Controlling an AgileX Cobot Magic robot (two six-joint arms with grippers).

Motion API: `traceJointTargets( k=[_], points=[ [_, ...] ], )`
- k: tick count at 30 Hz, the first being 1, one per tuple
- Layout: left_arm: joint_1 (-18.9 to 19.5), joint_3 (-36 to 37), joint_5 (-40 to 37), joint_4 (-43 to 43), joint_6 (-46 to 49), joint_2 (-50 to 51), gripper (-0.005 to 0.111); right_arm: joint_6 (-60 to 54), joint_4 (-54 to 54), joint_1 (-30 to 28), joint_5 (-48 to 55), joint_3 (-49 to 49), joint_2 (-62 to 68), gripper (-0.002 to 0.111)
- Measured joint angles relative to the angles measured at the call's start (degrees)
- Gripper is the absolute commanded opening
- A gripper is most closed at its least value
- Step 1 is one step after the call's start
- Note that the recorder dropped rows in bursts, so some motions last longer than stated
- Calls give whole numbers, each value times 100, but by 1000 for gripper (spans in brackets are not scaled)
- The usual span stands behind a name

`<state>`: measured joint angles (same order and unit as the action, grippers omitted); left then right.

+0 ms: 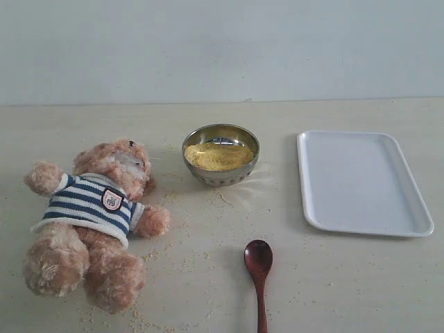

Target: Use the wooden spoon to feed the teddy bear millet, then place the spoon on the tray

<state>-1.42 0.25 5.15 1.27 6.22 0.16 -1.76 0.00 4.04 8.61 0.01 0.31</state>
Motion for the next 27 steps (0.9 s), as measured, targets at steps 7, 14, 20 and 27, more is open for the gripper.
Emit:
traceJointTargets(
  k=[7,14,20,27],
  points=[
    [0,-2,0,0,0,0,5,0,0,112,0,0,0,0],
    [0,-2,0,0,0,0,5,0,0,112,0,0,0,0],
    [0,-2,37,-521,-3794,0,5,0,0,112,0,0,0,0],
    [0,-2,41,-600,-5097,0,5,0,0,112,0,0,0,0]
  ],
)
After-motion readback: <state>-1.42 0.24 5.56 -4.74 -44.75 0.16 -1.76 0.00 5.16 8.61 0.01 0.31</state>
